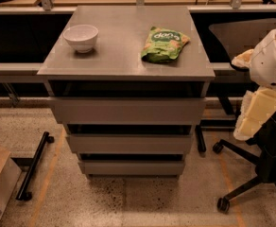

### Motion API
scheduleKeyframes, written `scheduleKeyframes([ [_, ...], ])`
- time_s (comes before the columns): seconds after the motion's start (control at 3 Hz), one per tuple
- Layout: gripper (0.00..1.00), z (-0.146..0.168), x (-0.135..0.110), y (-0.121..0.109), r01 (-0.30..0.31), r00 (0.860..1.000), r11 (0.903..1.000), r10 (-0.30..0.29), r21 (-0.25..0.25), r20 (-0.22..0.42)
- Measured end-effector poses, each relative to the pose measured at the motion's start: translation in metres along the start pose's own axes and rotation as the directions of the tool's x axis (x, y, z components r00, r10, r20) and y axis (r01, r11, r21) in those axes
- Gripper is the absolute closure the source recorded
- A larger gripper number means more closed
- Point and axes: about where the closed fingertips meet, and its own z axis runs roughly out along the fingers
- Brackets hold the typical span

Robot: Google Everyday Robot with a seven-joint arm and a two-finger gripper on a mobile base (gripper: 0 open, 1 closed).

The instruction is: Open middle drawer

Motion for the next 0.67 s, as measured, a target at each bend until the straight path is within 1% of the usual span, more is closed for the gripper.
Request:
scheduleKeyframes([
  [0.33,0.00,0.006,0.004,0.003,-0.015,0.999,0.9999,0.015,-0.003,-0.029],
  [0.67,0.00,0.039,0.000,0.012,-0.051,0.999,0.9980,0.051,-0.038,-0.008],
])
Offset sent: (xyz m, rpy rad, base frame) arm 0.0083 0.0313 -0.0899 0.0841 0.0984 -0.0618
